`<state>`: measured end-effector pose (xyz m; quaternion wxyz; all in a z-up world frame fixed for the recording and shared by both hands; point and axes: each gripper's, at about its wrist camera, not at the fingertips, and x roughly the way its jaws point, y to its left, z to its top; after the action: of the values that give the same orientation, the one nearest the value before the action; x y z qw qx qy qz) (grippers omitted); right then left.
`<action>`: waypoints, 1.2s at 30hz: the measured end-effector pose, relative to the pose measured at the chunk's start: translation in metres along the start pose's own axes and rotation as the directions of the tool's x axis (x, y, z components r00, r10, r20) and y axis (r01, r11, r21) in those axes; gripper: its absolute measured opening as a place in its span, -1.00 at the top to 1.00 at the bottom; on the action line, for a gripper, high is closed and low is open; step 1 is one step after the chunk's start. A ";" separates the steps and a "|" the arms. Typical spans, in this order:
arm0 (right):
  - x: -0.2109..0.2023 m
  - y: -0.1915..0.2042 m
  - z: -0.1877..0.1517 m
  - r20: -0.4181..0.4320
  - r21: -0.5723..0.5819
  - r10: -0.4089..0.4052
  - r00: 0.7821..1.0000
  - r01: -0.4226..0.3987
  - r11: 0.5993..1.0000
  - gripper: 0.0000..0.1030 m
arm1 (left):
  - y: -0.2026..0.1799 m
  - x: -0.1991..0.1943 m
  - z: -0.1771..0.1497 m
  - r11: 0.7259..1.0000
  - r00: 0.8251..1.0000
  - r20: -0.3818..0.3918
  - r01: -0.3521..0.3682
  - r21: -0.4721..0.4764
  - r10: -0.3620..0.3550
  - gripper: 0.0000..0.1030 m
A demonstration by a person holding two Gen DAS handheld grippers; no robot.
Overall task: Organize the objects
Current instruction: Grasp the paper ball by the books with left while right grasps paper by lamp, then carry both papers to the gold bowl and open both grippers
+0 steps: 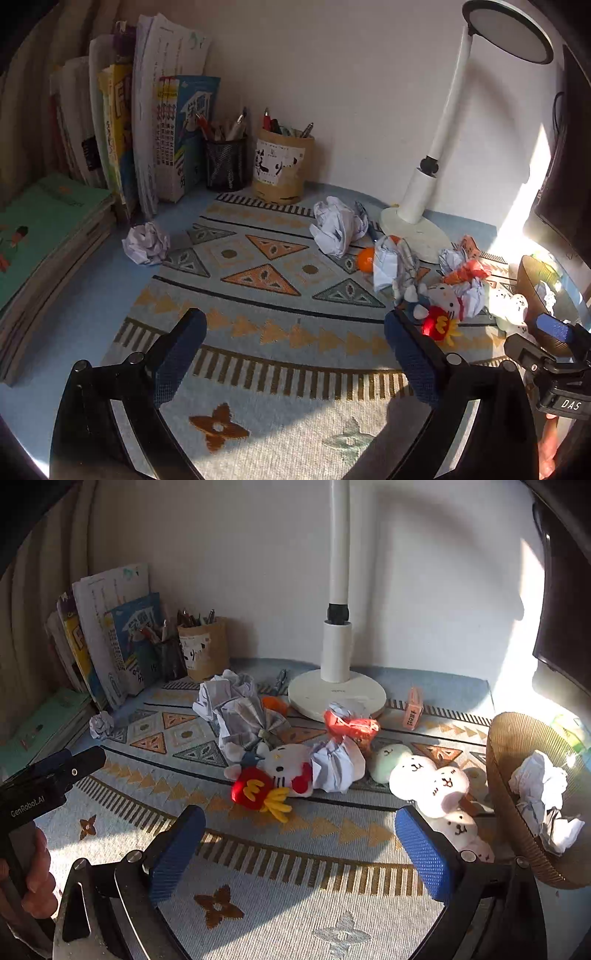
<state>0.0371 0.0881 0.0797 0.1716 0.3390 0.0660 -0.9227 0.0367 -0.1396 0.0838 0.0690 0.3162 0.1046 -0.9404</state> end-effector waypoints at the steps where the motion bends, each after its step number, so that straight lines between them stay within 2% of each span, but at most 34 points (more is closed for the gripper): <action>1: 0.003 0.008 0.012 0.014 -0.011 0.021 1.000 -0.020 1.000 -1.00 | 0.016 0.002 0.012 0.999 0.999 0.000 -0.049 -0.007 0.049 -0.89; 3: 0.017 0.028 0.040 0.024 -0.029 0.075 0.997 -0.074 0.997 -1.00 | 0.048 0.013 0.031 0.986 0.986 -0.004 -0.166 -0.026 0.166 -0.89; 5: 0.038 0.049 0.065 0.015 -0.045 0.125 0.992 -0.124 0.991 -1.00 | 0.076 0.031 0.044 0.975 0.975 -0.034 -0.221 -0.033 0.220 -0.89; 9: 0.100 0.081 0.102 -0.027 -0.028 0.132 0.991 -0.133 0.991 -1.00 | 0.116 0.079 0.049 0.976 0.965 -0.166 -0.212 -0.046 0.202 -0.89; 13: 0.167 0.098 0.115 -0.138 -0.009 0.061 0.988 -0.063 0.998 -0.86 | 0.131 0.106 0.047 0.970 0.961 -0.189 -0.222 -0.099 0.201 -0.89; 15: 0.189 0.099 0.114 -0.180 0.008 0.061 0.982 -0.061 0.998 -0.77 | 0.128 0.114 0.050 0.968 0.959 -0.180 -0.236 -0.084 0.218 -0.89; 17: 0.203 0.101 0.112 -0.194 0.005 0.044 0.980 -0.044 0.999 -0.76 | 0.124 0.123 0.051 0.964 0.951 -0.184 -0.261 -0.052 0.247 -0.86; 18: 0.208 0.102 0.111 -0.192 -0.003 0.037 0.981 -0.038 0.999 -0.68 | 0.123 0.127 0.052 0.964 0.950 -0.188 -0.262 -0.043 0.250 -0.80; 19: 0.211 0.103 0.111 -0.189 -0.011 0.031 0.982 -0.033 0.999 -0.48 | 0.121 0.129 0.051 0.964 0.950 -0.187 -0.263 -0.036 0.252 -0.65; 20: 0.215 0.104 0.110 -0.194 -0.021 0.025 0.981 -0.030 0.999 -0.34 | 0.119 0.132 0.051 0.964 0.948 -0.192 -0.264 -0.026 0.254 -0.30; 21: 0.219 0.104 0.110 -0.207 -0.025 0.018 0.978 -0.023 0.999 0.00 | 0.117 0.136 0.050 0.961 0.942 -0.203 -0.276 -0.010 0.268 -0.11; 22: 0.222 0.103 0.109 -0.211 -0.027 0.010 0.977 -0.016 0.999 0.07 | 0.116 0.137 0.051 0.960 0.942 -0.192 -0.279 0.001 0.274 -0.08; 23: 0.221 0.102 0.109 -0.195 -0.027 0.017 0.981 -0.022 0.999 0.11 | 0.115 0.134 0.051 0.963 0.948 -0.173 -0.269 0.005 0.266 0.06; 26: 0.212 0.097 0.109 -0.177 -0.009 0.070 0.982 -0.073 0.997 0.19 | 0.106 0.121 0.053 0.967 0.957 -0.135 -0.255 0.025 0.256 0.07; 28: 0.196 0.092 0.107 -0.153 -0.004 0.108 0.982 -0.110 0.994 0.19 | 0.100 0.105 0.055 0.976 0.969 -0.120 -0.216 0.026 0.218 0.07; 33: 0.126 0.081 0.097 -0.064 -0.022 0.184 0.981 -0.186 0.982 0.19 | 0.061 0.052 0.060 0.990 0.990 -0.048 -0.127 0.059 0.129 0.07; 36: 0.075 0.059 0.079 -0.034 0.017 0.212 0.977 -0.212 0.977 0.19 | 0.031 0.021 0.054 0.998 0.999 -0.027 -0.031 0.063 0.032 0.07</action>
<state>-0.0421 -0.0055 0.0909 0.2655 0.3616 0.0265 -0.8933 -0.0048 -0.1839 0.1080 0.0726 0.3327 0.0713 -0.9375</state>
